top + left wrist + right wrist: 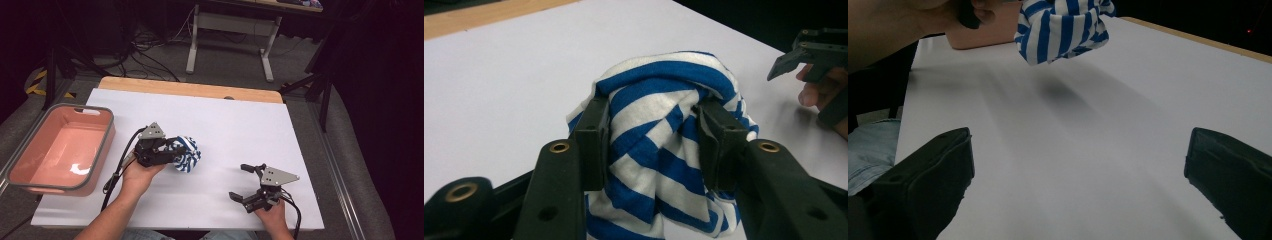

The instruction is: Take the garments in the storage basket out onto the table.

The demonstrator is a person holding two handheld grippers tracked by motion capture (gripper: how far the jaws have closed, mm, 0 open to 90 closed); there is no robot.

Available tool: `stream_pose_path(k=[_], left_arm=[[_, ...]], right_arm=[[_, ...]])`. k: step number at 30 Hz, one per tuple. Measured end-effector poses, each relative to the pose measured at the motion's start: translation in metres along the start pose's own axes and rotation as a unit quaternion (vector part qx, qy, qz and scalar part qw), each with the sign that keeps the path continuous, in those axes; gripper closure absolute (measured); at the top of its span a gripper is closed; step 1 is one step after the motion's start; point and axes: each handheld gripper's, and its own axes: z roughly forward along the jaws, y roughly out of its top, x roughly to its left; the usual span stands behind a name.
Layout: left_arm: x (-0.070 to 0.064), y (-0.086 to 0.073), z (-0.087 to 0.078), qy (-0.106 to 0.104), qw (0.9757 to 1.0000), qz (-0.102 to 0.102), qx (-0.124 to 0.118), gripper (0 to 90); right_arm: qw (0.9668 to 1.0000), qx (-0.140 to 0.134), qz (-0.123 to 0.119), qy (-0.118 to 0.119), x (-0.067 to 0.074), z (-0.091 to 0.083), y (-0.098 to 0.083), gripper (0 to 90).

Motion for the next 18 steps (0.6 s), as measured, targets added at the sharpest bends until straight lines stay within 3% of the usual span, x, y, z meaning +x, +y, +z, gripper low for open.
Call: stream_pose_path(k=[13,16,18], left_arm=[[0.002,-0.013,0.028,0.010,0.9992,-0.002,0.038,50.6],[0.002,-0.015,0.032,0.005,0.9987,-0.004,0.050,45.0],[0.003,-0.014,0.032,-0.009,0.9989,-0.014,0.045,34.6]], right_arm=[[1.0000,0.001,0.000,0.000,0.000,0.000,0.000,0.0],[1.0000,0.001,0.001,-0.001,0.000,0.000,0.000,0.0],[1.0000,0.001,0.001,-0.001,0.000,0.000,0.000,0.0]])
